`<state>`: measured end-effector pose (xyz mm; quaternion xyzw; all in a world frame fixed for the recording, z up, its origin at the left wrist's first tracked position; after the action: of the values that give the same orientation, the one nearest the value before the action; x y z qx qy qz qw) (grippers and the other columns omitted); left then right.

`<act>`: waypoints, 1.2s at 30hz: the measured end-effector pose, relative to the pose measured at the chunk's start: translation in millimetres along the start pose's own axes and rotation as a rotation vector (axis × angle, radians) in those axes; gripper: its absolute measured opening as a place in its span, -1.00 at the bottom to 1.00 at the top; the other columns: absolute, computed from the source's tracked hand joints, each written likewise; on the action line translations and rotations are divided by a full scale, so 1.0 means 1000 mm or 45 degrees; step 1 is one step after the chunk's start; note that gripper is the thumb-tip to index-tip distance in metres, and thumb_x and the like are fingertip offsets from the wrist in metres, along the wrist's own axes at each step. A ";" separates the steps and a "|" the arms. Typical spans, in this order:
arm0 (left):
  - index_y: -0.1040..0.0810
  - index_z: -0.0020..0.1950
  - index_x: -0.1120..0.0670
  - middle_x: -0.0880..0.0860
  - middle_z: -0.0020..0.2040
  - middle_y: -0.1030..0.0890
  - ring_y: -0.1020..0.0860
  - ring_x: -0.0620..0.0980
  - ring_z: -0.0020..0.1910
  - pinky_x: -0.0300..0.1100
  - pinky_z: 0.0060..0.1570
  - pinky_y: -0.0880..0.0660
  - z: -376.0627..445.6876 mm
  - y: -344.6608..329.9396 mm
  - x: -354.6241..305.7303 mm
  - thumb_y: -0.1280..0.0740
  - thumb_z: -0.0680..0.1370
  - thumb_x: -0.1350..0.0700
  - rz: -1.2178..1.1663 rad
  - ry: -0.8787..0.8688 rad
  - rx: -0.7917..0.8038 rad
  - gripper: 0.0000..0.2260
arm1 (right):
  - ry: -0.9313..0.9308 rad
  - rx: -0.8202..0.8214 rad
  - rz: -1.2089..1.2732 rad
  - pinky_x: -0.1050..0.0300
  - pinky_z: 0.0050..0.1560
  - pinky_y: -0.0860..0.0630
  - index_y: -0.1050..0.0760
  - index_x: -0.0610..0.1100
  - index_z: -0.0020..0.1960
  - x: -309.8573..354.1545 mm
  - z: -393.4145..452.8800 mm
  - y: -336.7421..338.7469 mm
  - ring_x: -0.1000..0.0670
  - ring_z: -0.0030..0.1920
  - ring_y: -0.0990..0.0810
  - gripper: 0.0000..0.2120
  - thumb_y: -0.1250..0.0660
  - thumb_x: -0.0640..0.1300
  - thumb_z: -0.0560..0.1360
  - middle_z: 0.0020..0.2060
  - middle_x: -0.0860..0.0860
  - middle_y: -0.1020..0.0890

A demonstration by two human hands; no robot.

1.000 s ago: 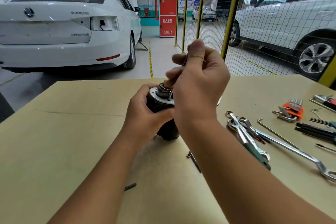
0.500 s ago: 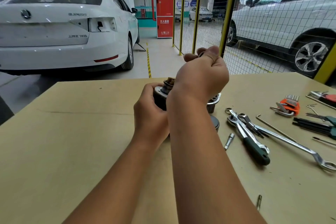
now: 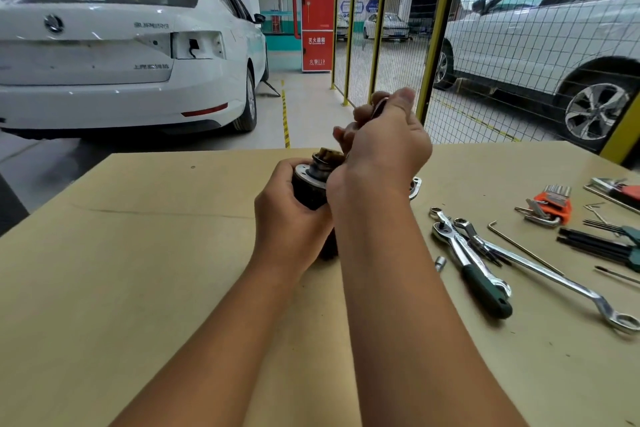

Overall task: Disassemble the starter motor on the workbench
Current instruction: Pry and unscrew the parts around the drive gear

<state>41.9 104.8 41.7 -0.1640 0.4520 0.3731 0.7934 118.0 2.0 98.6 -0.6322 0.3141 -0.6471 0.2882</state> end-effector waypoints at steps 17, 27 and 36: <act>-0.60 0.17 -0.09 -0.09 0.07 -0.74 -0.69 -0.11 0.11 -0.29 0.07 -0.59 0.021 -0.003 0.020 -0.65 0.30 0.12 -0.136 0.083 0.357 -0.51 | 0.600 1.440 -1.820 0.09 -0.44 -0.54 -0.70 -0.04 -0.06 0.091 0.032 -0.037 0.00 -0.48 -0.56 -0.89 -0.45 -0.23 0.52 -0.27 0.02 -0.73; -0.59 0.23 0.05 0.03 0.07 -0.74 -0.71 -0.01 0.11 -0.24 0.07 -0.59 0.032 -0.006 0.024 -0.61 0.32 0.30 -0.281 0.149 0.548 -0.48 | 0.883 1.593 -1.863 0.31 -0.17 -0.49 -0.61 0.18 -0.15 0.088 0.029 -0.045 0.27 -0.21 -0.66 -0.83 -0.47 -0.10 0.44 -0.22 0.28 -0.68; -0.57 0.22 0.06 0.06 0.04 -0.72 -0.69 0.01 0.05 -0.16 -0.03 -0.61 0.047 -0.010 0.025 -0.59 0.35 0.30 -0.274 0.234 0.857 -0.52 | 1.147 1.560 -1.856 0.55 -0.25 -0.37 -0.63 0.08 -0.04 0.087 0.021 -0.053 0.37 -0.26 -0.54 -0.83 -0.49 -0.18 0.48 -0.26 0.28 -0.58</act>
<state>84.8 137.4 44.7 0.0270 0.5990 0.1014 0.7939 137.0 -31.8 194.9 -0.1156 -0.4448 -0.8871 -0.0439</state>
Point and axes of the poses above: each hand's wrist, its own z-axis towards the middle knuckle, its own y-axis out of the back of the hand, x = y × z, the point moved 7 cm from there along z, towards the middle knuckle
